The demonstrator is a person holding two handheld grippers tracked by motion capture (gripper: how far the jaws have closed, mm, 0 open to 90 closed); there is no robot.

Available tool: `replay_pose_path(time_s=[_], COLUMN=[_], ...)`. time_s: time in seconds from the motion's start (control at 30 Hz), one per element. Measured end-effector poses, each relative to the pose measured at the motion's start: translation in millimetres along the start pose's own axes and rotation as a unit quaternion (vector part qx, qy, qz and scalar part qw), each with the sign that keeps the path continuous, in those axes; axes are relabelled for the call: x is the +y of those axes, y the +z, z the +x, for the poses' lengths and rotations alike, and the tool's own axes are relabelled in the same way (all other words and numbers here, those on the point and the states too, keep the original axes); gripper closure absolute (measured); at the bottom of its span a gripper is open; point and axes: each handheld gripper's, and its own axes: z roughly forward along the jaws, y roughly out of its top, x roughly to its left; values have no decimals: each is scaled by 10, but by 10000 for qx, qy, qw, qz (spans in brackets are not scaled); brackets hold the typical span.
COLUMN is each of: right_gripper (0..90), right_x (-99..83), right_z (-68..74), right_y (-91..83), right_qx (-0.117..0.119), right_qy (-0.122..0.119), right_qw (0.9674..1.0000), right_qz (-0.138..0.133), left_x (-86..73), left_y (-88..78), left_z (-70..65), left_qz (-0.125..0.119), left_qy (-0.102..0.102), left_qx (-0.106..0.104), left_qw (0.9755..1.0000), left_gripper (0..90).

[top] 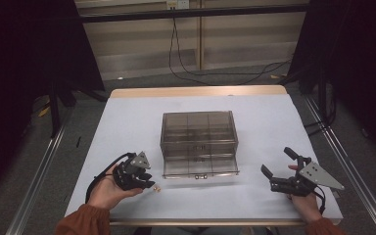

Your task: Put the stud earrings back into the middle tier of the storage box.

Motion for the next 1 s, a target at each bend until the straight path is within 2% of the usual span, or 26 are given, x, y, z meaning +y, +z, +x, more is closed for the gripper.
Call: replay_pose_path(time_s=[0.03,0.1,0.13,0.2,0.47,0.6,0.67,0.73,1.0], right_gripper=[0,0,0,0,0,0,0,0,0], right_x=[0,0,0,0,0,1,0,1,0], right_z=[0,0,2,2,2,3,0,2,2], right_y=[0,0,0,0,1,-1,1,0,1], right_qx=[1,-1,-4,-4,-4,-16,-3,-15,-6], right_qy=[0,-2,3,3,4,1,0,1,8], right_qw=[10000,10000,10000,10000,10000,10000,10000,10000,10000], right_qz=[-1,0,-4,-3,-1,10,0,10,3], left_x=[17,27,55,67,134,142,148,153,188], left_y=[4,13,29,56,142,167,187,201,259], left_z=[7,-1,6,5,47,60,67,67,36], left_qz=[102,135,286,358,648,724,809,819,972], left_qy=[65,41,113,113,338,317,387,347,480], left_qx=[-32,-60,-121,-152,-272,-343,-408,-423,-522], left_qw=[9999,9999,9995,9992,9970,9963,9951,9951,9927], left_gripper=[709,723,739,765,739,746,744,745,754])
